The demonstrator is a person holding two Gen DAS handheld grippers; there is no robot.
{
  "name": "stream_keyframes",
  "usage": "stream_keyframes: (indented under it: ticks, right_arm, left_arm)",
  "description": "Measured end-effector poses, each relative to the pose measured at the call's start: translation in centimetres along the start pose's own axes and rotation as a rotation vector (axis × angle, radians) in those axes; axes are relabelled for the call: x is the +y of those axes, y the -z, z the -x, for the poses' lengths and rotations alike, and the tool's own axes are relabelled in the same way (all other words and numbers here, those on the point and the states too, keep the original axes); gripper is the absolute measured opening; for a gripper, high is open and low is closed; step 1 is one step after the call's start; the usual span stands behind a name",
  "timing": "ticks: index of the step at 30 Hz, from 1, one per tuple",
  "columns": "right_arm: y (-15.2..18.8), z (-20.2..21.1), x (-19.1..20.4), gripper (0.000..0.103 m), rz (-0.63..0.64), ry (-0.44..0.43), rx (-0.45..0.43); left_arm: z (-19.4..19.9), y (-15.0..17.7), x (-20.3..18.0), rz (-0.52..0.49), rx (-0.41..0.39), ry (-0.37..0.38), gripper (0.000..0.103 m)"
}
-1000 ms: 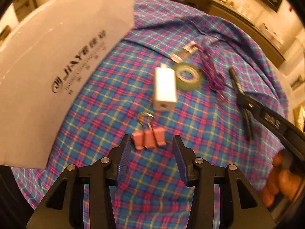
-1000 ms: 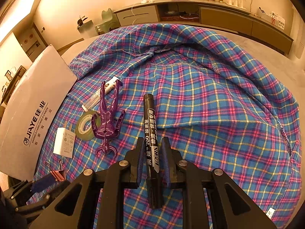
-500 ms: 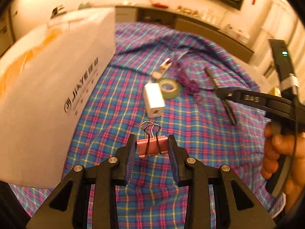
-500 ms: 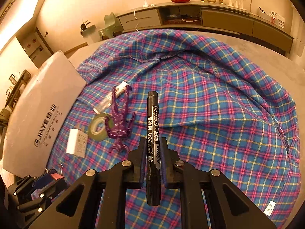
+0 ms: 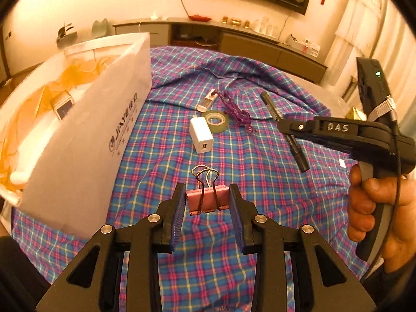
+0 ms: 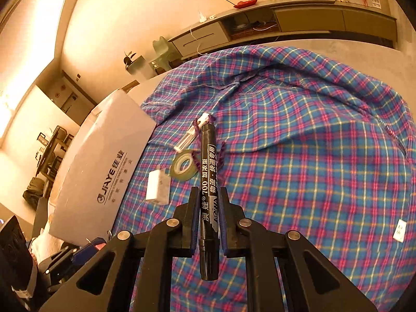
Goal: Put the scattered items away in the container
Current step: 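Grasp the pink binder clip with the left tool and lift it, then carry the binder clip and marker over the cardboard box with both tools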
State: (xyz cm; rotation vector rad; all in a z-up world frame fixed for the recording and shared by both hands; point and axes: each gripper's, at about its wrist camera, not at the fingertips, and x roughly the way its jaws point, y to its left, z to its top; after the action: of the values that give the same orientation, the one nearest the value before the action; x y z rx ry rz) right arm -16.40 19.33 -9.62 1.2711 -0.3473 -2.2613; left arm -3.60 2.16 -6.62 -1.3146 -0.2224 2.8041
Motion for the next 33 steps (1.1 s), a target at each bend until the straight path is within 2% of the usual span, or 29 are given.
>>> stream_keyframes:
  ticks: [18, 33]
  right_arm:
    - [4.5, 0.8, 2.8, 0.015, -0.035, -0.039, 0.004]
    - [8.4, 1.6, 7.0, 0.015, 0.022, -0.020, 0.020]
  left_arm:
    - [4.9, 1.6, 1.4, -0.011, -0.044, 0.043, 0.034]
    - [7.4, 2.6, 4.0, 0.037, -0.069, 0.118, 0.034]
